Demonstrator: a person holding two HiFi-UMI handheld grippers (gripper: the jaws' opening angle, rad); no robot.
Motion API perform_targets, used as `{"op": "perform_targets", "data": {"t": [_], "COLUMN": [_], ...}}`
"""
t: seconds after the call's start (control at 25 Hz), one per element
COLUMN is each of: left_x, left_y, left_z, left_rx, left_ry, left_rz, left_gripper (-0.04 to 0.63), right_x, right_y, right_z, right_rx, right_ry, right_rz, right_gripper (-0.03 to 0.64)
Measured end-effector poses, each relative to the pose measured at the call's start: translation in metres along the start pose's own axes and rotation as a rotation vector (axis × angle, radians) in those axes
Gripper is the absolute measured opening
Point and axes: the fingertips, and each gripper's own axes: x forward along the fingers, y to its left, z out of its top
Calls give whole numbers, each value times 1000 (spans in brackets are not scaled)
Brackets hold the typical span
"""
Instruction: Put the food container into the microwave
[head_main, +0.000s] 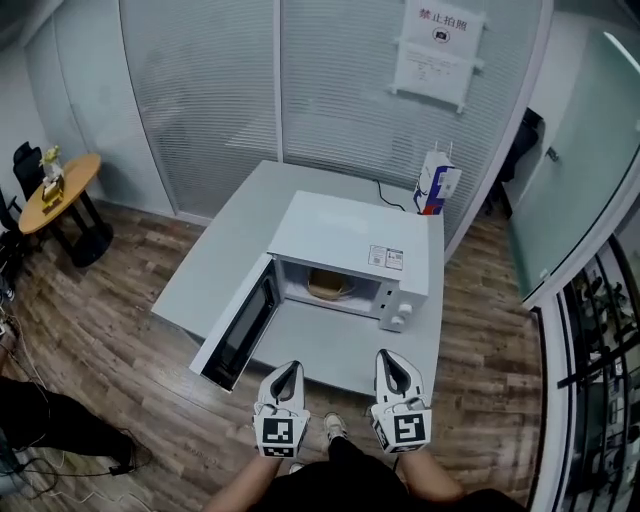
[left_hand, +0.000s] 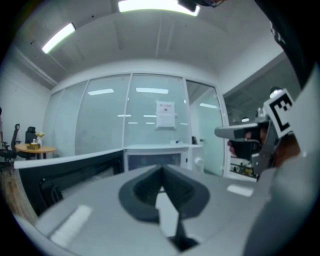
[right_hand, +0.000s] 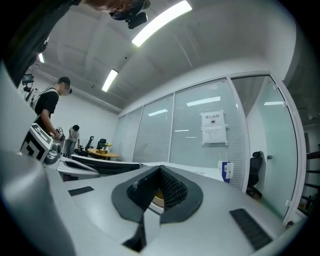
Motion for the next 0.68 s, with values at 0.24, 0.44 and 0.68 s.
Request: {"op": "perform_targets", "data": {"t": [0.24, 0.44, 0.68], "left_x": [-21, -31, -31], "left_y": [-4, -4, -5], "left_z": [16, 29, 28], "left_rx": [18, 11, 16], "left_ry": [-32, -74, -64], "left_rz": [-14, -21, -19], "left_gripper": [6, 6, 6], "right_x": [-12, -14, -14], "right_y": [21, 27, 30], "right_z": [17, 26, 32], "right_rx": [-19, -27, -51], "right_ry": [-9, -28, -43], "right_rz": [28, 30, 33], "right_gripper": [-2, -2, -2]}}
